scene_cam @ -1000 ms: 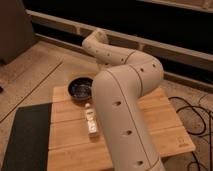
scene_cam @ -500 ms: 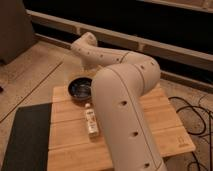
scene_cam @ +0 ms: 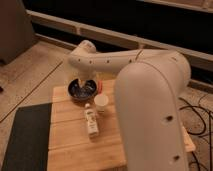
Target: Move the arm in a circular motion
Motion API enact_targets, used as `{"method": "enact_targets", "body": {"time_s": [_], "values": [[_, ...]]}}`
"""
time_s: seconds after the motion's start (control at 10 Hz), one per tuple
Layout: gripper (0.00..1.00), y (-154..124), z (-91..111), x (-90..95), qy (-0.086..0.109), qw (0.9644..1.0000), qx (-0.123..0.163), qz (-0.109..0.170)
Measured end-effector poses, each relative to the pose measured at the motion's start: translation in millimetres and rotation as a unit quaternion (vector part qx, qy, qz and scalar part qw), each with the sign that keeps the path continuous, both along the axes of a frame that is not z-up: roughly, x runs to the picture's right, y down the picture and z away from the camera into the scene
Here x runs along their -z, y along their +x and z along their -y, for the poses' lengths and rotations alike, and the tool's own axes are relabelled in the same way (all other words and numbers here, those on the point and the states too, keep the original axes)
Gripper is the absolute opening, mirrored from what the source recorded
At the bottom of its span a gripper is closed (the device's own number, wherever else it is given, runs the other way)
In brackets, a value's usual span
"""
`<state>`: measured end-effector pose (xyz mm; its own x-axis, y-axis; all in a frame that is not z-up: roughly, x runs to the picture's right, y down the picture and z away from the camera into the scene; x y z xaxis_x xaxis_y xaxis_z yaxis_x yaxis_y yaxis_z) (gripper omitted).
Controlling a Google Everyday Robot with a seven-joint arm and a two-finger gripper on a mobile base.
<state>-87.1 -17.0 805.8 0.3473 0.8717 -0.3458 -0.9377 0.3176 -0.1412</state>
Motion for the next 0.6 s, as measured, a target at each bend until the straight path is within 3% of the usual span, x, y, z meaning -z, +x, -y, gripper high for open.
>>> {"method": "enact_targets", "body": {"time_s": [0.3, 0.4, 0.5, 0.6], "values": [[0.65, 24, -26, 25.1, 0.0, 0.9996, -0.025, -0.009], [0.65, 48, -30, 29.9, -0.003, 0.9983, -0.053, -0.026], [0.65, 74, -32, 31.7, -0.006, 0.9956, -0.081, -0.047], [0.65, 105, -31, 32.4, -0.009, 0.9905, -0.115, -0.074]]}}
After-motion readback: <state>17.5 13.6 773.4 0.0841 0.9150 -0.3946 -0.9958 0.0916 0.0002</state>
